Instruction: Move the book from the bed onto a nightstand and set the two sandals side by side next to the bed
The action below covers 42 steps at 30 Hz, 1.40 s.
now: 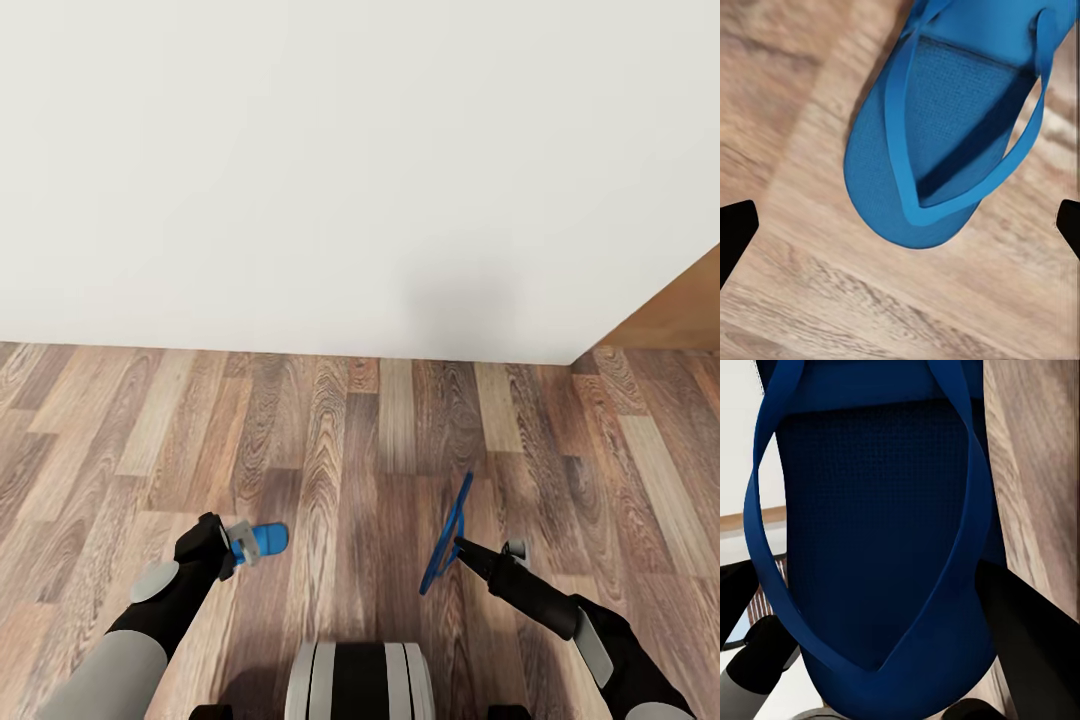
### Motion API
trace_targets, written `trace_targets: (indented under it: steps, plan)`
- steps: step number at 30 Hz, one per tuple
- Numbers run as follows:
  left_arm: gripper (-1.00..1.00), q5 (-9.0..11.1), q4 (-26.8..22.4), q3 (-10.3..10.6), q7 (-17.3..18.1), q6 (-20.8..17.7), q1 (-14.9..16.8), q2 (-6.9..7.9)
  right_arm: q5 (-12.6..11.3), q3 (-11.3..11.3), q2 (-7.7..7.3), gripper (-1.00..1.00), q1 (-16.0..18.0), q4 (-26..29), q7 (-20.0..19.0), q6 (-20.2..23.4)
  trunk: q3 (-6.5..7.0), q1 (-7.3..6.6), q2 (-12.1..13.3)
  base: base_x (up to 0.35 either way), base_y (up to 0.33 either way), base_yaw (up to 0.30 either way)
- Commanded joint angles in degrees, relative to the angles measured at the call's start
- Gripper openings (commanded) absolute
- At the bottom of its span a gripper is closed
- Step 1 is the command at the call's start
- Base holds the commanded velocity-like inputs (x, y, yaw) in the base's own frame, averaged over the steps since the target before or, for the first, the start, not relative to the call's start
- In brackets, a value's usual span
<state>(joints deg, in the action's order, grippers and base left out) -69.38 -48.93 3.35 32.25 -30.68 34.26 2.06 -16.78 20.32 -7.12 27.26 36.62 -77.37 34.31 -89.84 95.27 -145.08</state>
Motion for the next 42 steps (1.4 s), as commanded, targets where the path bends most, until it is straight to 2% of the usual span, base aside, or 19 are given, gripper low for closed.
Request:
trace_targets:
  steps: [1, 7, 9, 11, 14, 21, 30, 42]
  plan:
    - [1.00, -0.5, -0.1, 0.2, 0.4, -0.2, 0.0, 0.05, -0.2, 0.1, 0.00, -1.00, 0.0, 0.0, -0.1, 0.6, -0.26, 0.01, 0.0, 0.000, 0.000, 0.000]
    - [1.00, -0.7, -0.2, 0.2, 0.4, -0.2, 0.0, 0.05, -0.2, 0.0, 0.00, -1.00, 0.0, 0.0, -0.1, 0.6, -0.26, 0.01, 0.0, 0.000, 0.000, 0.000]
    - [1.00, -1.4, -0.2, 0.2, 0.4, -0.2, 0.0, 0.05, -0.2, 0.0, 0.00, -1.00, 0.0, 0.0, -0.1, 0.6, -0.26, 0.01, 0.0, 0.000, 0.000, 0.000]
    - [1.00, -3.1, -0.2, 0.2, 0.4, -0.2, 0.0, 0.05, -0.2, 0.1, 0.00, -1.00, 0.0, 0.0, -0.1, 0.5, -0.70, 0.06, -0.1, 0.000, 0.000, 0.000]
    - [1.00, -3.5, -0.1, 0.2, 0.4, -0.2, 0.0, 0.05, -0.2, 0.1, 0.00, -1.00, 0.0, 0.0, -0.1, 0.6, -1.37, 0.14, -0.1, 0.000, 0.000, 0.000]
    - [1.00, -3.7, -0.1, 0.2, 0.4, -0.2, 0.0, 0.05, -0.2, 0.1, 0.00, -1.00, 0.0, 0.0, -0.1, 0.6, -1.37, 0.14, -0.1, 0.000, 0.000, 0.000]
    - [1.00, -3.7, -0.1, 0.2, 0.4, -0.3, 0.0, 0.05, -0.2, 0.1, 0.00, -1.00, 0.0, 0.0, -0.2, 0.6, -3.36, 0.37, -0.2, 0.000, 0.000, 0.000]
    - [1.00, -3.7, -0.1, 0.2, 0.4, -0.2, 0.0, 0.05, -0.2, 0.1, 0.00, -1.00, 0.0, 0.0, -0.2, 0.6, -3.36, 0.37, -0.2, 0.061, 0.000, 0.000]
